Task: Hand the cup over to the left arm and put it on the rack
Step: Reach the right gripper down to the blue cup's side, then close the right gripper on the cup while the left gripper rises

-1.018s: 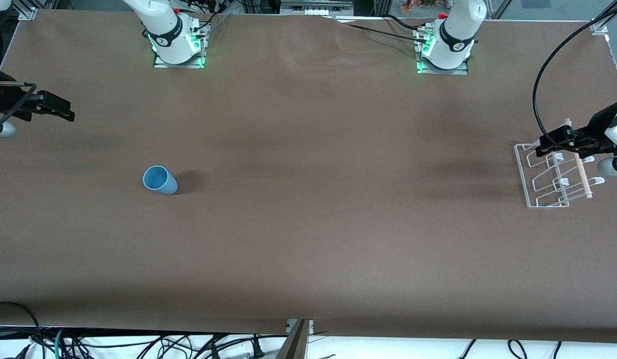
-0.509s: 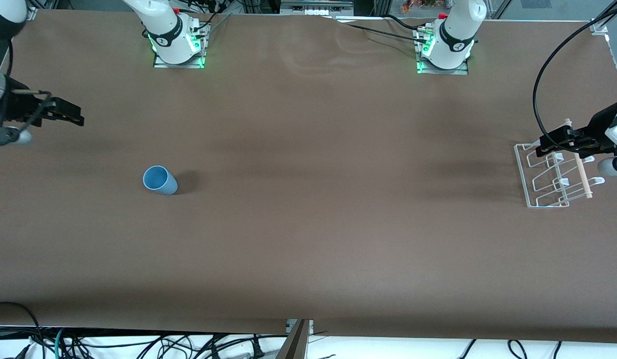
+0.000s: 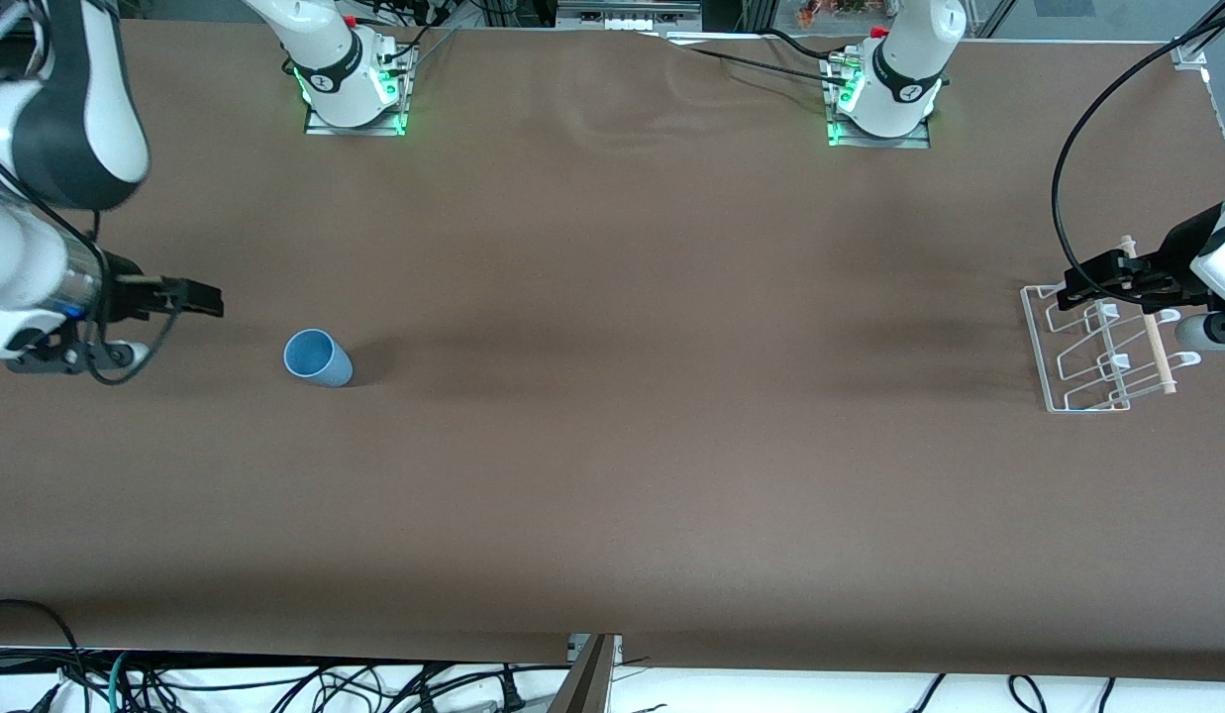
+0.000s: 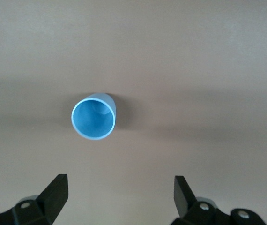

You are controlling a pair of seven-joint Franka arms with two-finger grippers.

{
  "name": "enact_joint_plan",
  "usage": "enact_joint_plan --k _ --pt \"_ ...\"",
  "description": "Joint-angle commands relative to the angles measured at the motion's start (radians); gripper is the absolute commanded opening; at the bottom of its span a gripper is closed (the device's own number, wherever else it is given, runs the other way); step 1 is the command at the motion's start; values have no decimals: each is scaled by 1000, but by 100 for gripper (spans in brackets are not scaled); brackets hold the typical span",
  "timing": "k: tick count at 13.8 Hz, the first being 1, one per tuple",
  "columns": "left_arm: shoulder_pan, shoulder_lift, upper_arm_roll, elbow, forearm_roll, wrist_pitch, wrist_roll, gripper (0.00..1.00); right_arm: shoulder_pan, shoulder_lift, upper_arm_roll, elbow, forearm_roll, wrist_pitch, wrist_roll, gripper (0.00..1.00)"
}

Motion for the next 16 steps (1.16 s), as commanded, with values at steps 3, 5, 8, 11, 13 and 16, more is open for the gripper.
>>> enact_joint_plan --k 3,5,8,11,13,16 --pt "-3 23 1 39 -13 -27 -11 100 4 -63 2 -206 -13 224 55 100" --pt "-5 24 1 39 -8 -27 -11 100 4 -70 2 -288 -11 339 60 100" --pt "1 29 1 38 -13 -26 -9 100 6 -66 22 -422 -10 561 142 100" --pt "0 32 -1 34 -16 -21 -2 100 6 -47 30 -456 -11 613 185 100" --pt "4 38 -1 24 -75 -23 -2 100 7 -20 30 -462 -11 640 184 100" --pt "0 43 -2 21 -100 -20 117 100 7 5 30 -476 -13 691 176 99"
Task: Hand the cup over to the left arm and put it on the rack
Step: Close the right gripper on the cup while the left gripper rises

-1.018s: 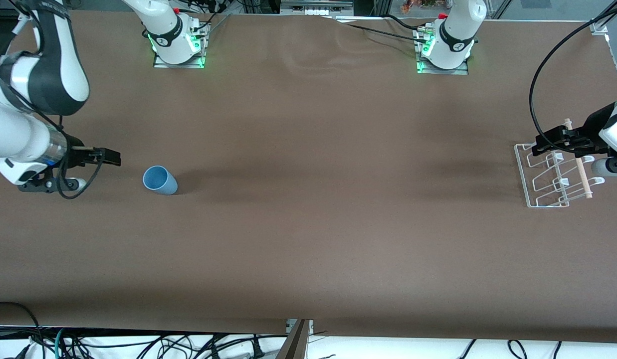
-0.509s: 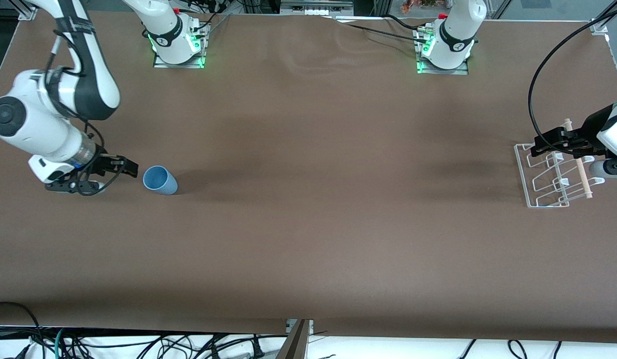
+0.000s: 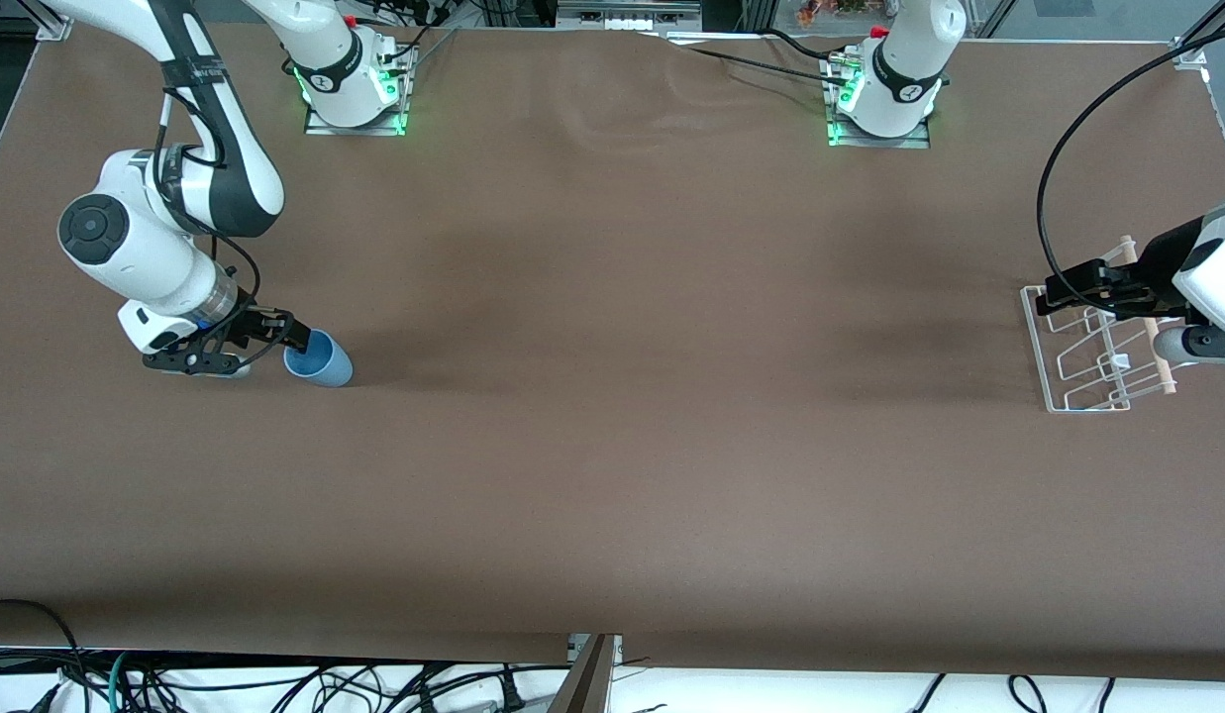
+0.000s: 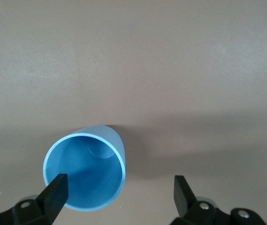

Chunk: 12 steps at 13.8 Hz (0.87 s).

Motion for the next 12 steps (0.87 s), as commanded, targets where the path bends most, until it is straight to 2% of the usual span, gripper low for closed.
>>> enact_joint_plan --k 1,2,4,6,8,12 --pt "-4 27 -4 21 -22 -15 189 100 0 21 3 -18 -16 42 6 92" --pt "-4 30 -18 22 -29 -14 266 100 0 35 3 -18 -21 52 4 84" --pt "-4 37 -28 21 -61 -14 392 100 0 58 3 -18 -21 82 4 61" --pt "-2 51 -60 21 -81 -14 556 100 0 76 2 -17 -21 117 1 27" --pt "-8 62 -90 21 -87 -12 716 100 0 78 3 -12 -21 114 -13 0" --pt "-13 77 -146 2 -162 46 825 100 0 87 3 -9 -21 108 -16 0"
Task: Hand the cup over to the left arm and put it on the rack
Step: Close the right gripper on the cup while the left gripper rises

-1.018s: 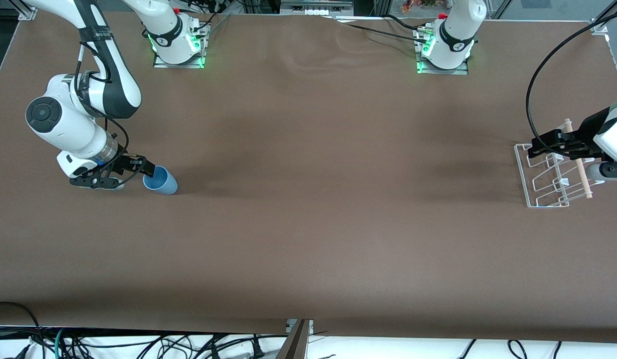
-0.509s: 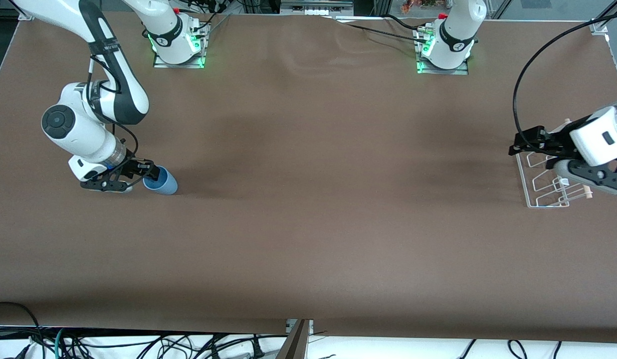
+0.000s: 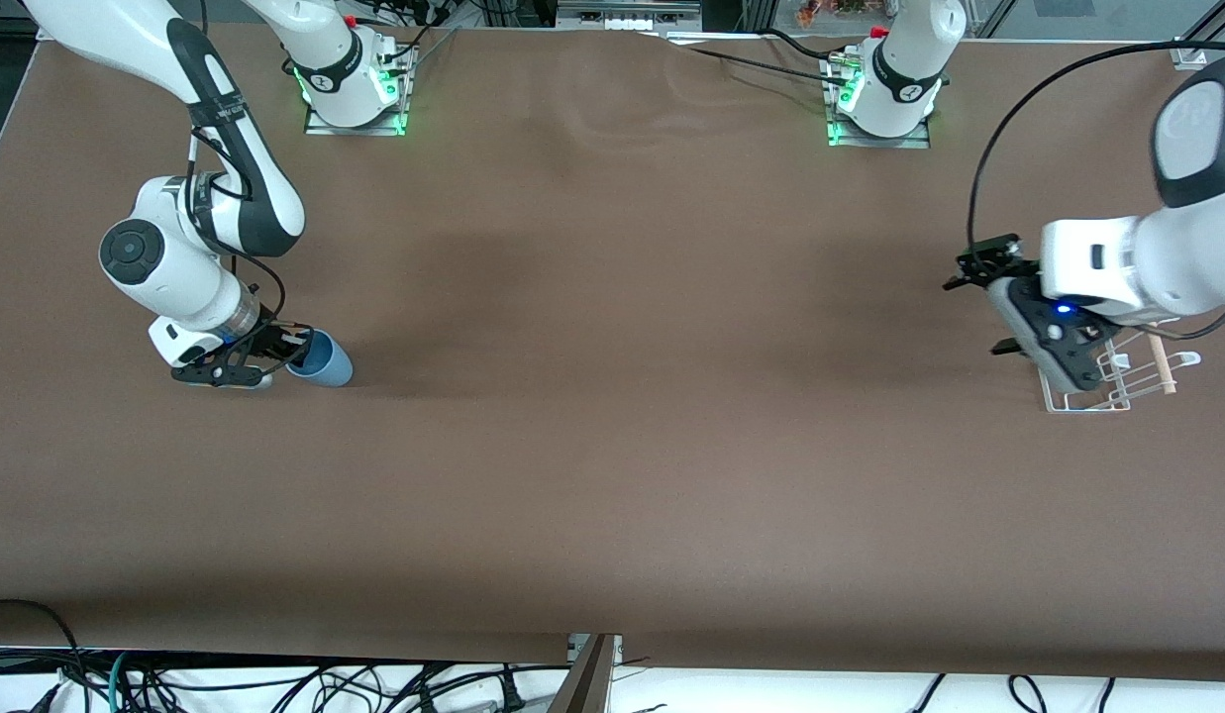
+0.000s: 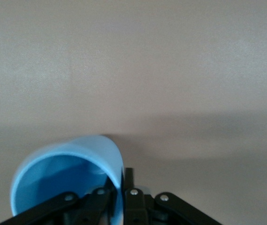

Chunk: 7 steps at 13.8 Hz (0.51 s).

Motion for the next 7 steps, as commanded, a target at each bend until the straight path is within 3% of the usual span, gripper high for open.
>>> enact_joint_plan --k 1,4,7 --pt "-5 5 -8 -8 -69 51 99 100 -3 1 3 1 -17 5 -5 0" --pt "-16 10 -10 -24 -150 119 193 100 -1 -12 5 25 -16 -38 -8 0" --pt "-19 21 -11 -25 -171 123 227 100 -1 -15 40 146 -7 -244 -2 0"
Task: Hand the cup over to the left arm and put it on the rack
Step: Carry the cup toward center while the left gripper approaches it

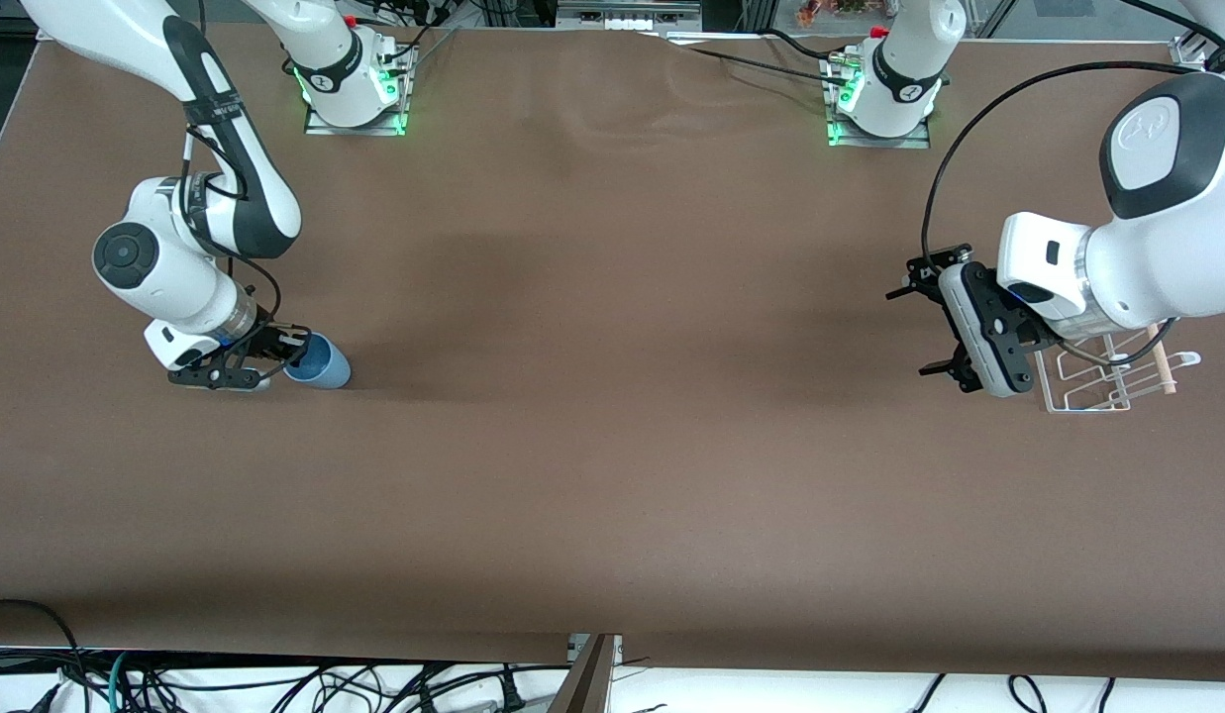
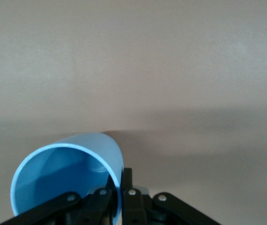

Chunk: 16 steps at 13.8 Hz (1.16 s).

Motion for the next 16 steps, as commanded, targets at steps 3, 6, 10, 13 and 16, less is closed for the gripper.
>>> enact_joint_plan --k 3,6,10,13,16 --pt "-3 0 2 -34 -63 19 166 100 -2 -11 87 216 42 -322 8 0" --pt "-5 2 -3 -39 -74 19 258 100 13 -7 96 310 261 -431 8 0" --pt "-9 0 -64 -45 -72 8 289 100 88 28 95 380 537 -417 79 0" --pt "-18 -9 -129 -51 -55 22 294 100 171 72 98 483 690 -393 163 0" --pt "-55 -9 -141 -66 -54 88 304 100 309 89 98 505 773 -203 292 0"
